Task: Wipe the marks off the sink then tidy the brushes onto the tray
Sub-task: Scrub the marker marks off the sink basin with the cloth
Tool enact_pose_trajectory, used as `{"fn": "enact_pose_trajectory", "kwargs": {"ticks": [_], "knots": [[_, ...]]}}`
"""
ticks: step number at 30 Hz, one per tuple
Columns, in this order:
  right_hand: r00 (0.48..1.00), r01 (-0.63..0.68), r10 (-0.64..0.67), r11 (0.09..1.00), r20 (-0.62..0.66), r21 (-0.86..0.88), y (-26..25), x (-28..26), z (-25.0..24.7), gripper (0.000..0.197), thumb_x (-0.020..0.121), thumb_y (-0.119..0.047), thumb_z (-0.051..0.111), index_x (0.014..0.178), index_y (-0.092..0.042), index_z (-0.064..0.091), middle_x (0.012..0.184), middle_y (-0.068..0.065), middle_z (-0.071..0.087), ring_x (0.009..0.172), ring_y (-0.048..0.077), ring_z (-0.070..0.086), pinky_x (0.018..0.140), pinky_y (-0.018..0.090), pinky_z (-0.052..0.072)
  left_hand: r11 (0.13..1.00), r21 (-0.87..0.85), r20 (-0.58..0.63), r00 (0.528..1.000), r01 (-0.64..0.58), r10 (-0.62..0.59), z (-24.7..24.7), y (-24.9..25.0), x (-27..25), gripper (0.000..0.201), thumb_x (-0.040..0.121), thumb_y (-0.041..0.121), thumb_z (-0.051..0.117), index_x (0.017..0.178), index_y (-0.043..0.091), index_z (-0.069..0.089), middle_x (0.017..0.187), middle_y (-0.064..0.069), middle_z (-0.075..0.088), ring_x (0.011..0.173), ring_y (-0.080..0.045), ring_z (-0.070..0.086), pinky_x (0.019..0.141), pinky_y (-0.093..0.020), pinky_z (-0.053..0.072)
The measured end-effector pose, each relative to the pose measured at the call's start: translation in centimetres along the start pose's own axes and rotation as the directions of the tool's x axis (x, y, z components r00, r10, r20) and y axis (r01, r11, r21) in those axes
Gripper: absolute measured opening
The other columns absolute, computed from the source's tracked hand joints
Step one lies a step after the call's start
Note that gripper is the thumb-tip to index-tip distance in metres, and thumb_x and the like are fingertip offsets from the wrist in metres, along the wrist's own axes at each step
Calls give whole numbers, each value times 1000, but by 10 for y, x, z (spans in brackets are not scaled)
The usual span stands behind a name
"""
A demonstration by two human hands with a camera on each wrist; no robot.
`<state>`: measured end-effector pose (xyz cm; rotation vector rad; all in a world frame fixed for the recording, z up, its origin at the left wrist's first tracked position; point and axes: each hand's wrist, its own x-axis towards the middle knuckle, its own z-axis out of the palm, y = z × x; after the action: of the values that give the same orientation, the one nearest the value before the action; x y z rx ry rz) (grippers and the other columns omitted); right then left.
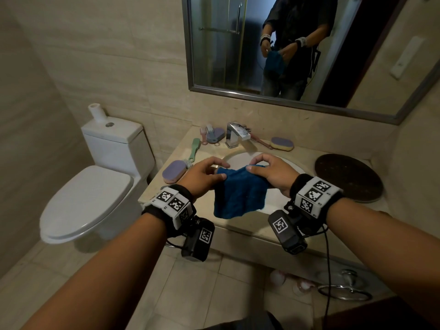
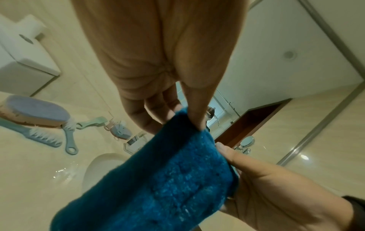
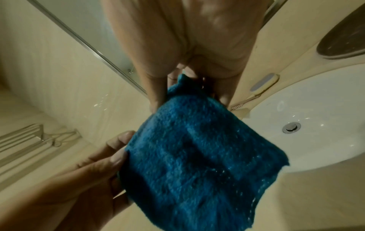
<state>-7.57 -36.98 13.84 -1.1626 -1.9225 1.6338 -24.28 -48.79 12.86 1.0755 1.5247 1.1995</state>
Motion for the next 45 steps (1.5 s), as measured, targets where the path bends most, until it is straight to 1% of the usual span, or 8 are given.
{"fn": "enact_pose_trajectory", "kwargs": {"ticks": [8,18,22,27,31,34,39,45], "knots": [[951,-25,67,990,303,-140,-6,-6,-6,47,77,19,57,114,-9,60,106,9,59,97,24,59,78,30,54,951,310,-44,999,17,-4,-12,-13,8,43,76,0,71,95,38,64,107,3,64,106,-21,61,97,-44,50],[997,-6,27,962,74,-274,2,-2,2,17,91,-20,53,91,-7,64,85,6,59,81,17,53,77,30,41,876,481,-88,996,23,21,-13,-19,6,14,93,32,54,84,23,59,73,7,56,70,-10,53,63,-23,43],[994,-69,84,980,76,-187,8,1,6,22,94,-21,50,108,-8,61,108,15,65,97,25,61,89,38,48,957,272,-133,989,98,-63,-10,-24,3,15,92,31,57,85,22,46,85,-6,62,79,-24,61,73,-40,54],[979,-191,185,980,86,61,20,2,14,35,90,-21,59,124,-21,50,112,9,59,93,17,58,69,28,49,970,-100,-168,958,220,-234,-10,-30,0,39,87,23,65,110,21,34,110,-15,58,83,-24,63,69,-36,56],[973,-131,106,985,204,114,25,6,16,55,79,9,63,122,-23,50,114,9,56,103,26,58,81,35,54,983,84,-41,987,161,-158,-24,-37,3,53,75,-3,72,116,21,49,113,-9,56,105,-27,59,86,-38,55],[989,-28,40,996,140,-83,26,13,20,49,74,16,62,111,-15,59,110,8,57,101,23,56,83,32,53,929,361,-32,997,78,-71,-31,-44,17,39,77,2,71,112,17,61,106,2,57,100,-15,56,80,-23,49],[997,36,-67,838,-37,-545,31,27,11,10,85,-14,63,93,-14,69,85,-5,63,80,11,57,80,31,46,941,339,-16,1000,10,-4,-34,-54,51,12,86,10,64,98,8,64,92,-5,63,79,-15,59,75,-23,52],[959,-217,182,964,-218,-151,51,35,-20,15,91,-25,57,88,-13,64,82,4,63,75,17,59,72,30,49,986,100,132,981,132,-145,-7,-52,97,8,89,19,62,87,19,54,92,-11,60,90,-32,61,81,-44,53]]}}
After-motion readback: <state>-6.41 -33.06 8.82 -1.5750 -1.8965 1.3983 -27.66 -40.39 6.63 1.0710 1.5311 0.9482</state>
